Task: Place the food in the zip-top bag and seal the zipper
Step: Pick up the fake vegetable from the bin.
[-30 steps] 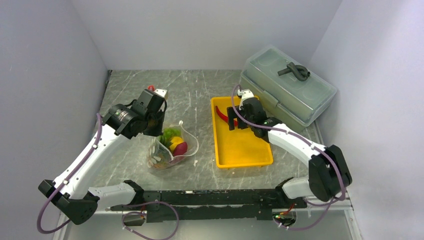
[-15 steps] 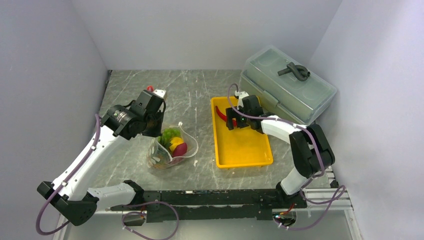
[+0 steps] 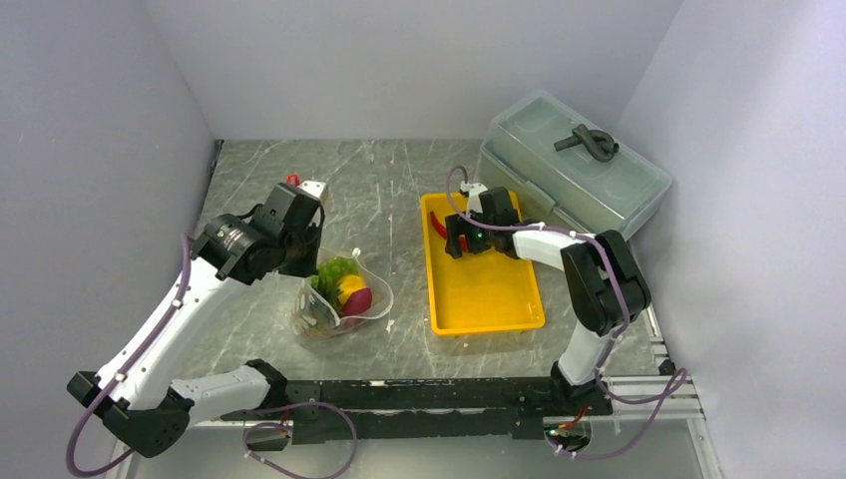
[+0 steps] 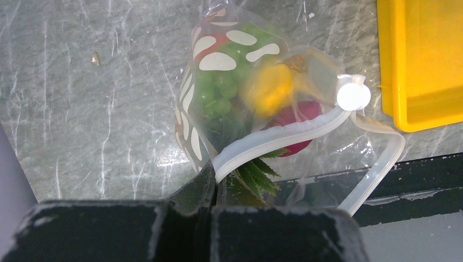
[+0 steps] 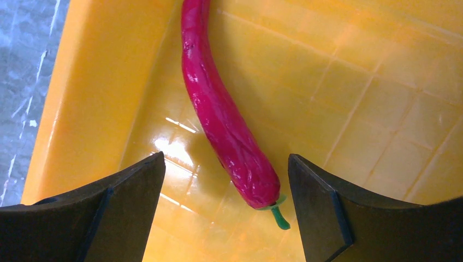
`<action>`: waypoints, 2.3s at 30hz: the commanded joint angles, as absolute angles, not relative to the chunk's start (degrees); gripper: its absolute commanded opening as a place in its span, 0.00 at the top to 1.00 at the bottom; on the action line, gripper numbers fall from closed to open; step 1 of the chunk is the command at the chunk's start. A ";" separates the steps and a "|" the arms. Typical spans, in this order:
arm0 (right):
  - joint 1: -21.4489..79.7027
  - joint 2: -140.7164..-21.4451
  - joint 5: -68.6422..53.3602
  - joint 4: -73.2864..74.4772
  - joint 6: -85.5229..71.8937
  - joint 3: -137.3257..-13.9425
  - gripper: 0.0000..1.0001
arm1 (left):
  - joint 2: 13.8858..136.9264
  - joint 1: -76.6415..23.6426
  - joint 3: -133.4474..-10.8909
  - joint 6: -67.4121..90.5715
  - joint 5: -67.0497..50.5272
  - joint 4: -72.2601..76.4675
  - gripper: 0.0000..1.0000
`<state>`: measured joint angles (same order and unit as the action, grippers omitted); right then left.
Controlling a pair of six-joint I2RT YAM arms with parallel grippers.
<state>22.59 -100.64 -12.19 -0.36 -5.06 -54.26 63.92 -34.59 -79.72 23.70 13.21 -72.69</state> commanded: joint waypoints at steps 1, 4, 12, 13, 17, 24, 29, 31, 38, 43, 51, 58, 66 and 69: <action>22.94 -98.90 -13.23 -2.81 -4.47 -53.93 0.14 | 61.97 -34.44 -81.68 24.96 13.53 -72.45 1.00; 24.30 -98.29 -10.70 -2.75 -4.11 -52.82 0.15 | 61.96 -34.45 -81.22 24.96 13.19 -71.93 1.00; 27.62 -95.22 -6.99 -6.08 -5.74 -47.43 0.22 | 61.75 -34.45 -81.22 25.17 12.43 -71.63 1.00; 28.03 -94.74 -6.84 -6.78 -5.99 -46.51 0.23 | 61.64 -34.45 -81.21 25.22 12.28 -71.60 1.00; 29.87 -94.17 -3.65 -9.02 -7.11 -44.20 0.28 | 62.02 -34.44 -81.42 25.30 11.88 -71.78 1.00; 32.10 -95.40 1.52 -12.78 -8.60 -43.20 0.35 | 62.51 -34.45 -81.90 25.14 11.52 -71.64 1.00; 32.24 -96.88 3.67 -15.93 -8.69 -42.70 0.42 | 62.67 -34.45 -82.52 25.14 11.80 -72.19 1.00; 32.26 -97.25 4.55 -18.26 -8.98 -41.65 0.44 | 62.52 -34.45 -82.32 24.97 11.99 -72.18 1.00; 33.14 -99.13 5.39 -24.59 -9.73 -38.92 0.46 | 62.93 -34.45 -81.88 25.22 11.94 -72.07 1.00; 34.40 -99.81 6.85 -27.53 -8.85 -37.26 0.47 | 63.19 -34.45 -81.65 25.30 12.00 -71.81 1.00; 37.29 -100.03 12.51 -31.43 -10.44 -33.47 0.52 | 63.43 -34.45 -81.06 25.49 11.73 -71.36 1.00; 38.47 -99.70 16.36 -34.22 -12.78 -30.21 0.63 | 63.72 -34.45 -81.13 25.40 11.60 -71.19 1.00; 38.74 -89.25 16.49 -29.24 -12.30 -29.40 0.82 | 63.55 -34.45 -80.99 25.22 11.80 -71.08 1.00; 38.76 -83.32 15.52 -23.27 -12.08 -30.33 0.85 | 63.46 -34.45 -80.91 25.15 11.99 -71.15 1.00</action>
